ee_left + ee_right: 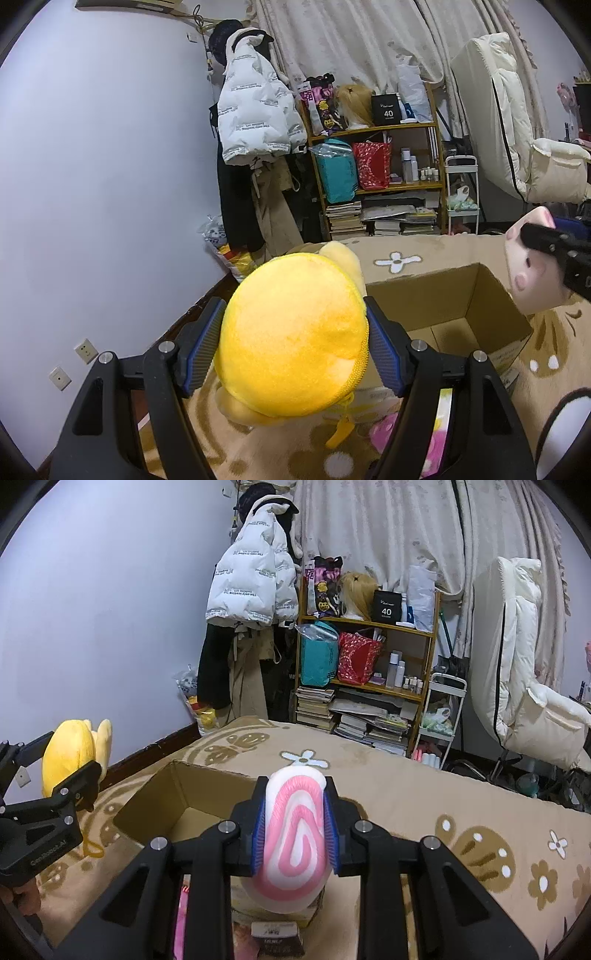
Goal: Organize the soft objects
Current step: 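Drop the yellow plush into the box with the left gripper while the right drops the swirl plush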
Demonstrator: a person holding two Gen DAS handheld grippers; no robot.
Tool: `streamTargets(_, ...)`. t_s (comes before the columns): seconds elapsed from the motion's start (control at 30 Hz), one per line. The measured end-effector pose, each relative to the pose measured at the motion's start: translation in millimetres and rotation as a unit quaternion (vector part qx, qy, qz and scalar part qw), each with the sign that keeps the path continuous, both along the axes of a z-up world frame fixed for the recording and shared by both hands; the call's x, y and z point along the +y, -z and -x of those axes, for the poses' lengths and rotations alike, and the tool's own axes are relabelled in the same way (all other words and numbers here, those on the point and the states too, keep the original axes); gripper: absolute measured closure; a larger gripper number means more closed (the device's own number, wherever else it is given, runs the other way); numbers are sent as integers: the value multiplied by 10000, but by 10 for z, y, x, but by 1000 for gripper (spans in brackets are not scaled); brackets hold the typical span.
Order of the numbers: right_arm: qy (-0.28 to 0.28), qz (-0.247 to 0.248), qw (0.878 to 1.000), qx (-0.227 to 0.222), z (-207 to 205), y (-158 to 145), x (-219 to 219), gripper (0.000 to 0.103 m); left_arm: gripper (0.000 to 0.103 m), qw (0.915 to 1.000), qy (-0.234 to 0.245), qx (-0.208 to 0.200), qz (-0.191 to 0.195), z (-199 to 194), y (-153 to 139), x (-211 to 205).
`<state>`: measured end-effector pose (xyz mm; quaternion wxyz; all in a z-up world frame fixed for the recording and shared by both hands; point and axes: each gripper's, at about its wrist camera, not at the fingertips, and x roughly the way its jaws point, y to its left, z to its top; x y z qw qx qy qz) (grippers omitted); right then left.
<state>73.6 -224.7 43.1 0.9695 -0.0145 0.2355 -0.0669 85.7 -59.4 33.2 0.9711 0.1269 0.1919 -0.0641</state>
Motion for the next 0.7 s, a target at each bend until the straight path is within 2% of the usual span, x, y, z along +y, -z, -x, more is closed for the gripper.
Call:
streamTargets(0.17, -47, 75, 10000, -17, -179, 35, -6, 75, 30, 10000, 94, -26, -1, -128, -24, -84)
streamTargets(0.37, -60, 71, 9999, 82, -345, 166, -22, 74, 30, 9996, 241, 146, -29, -271, 36, -201)
streamTargets(0.7, -147, -239, 9990, 354, -433, 405, -121, 73, 30, 9950, 545, 825, 115, -496, 262, -299)
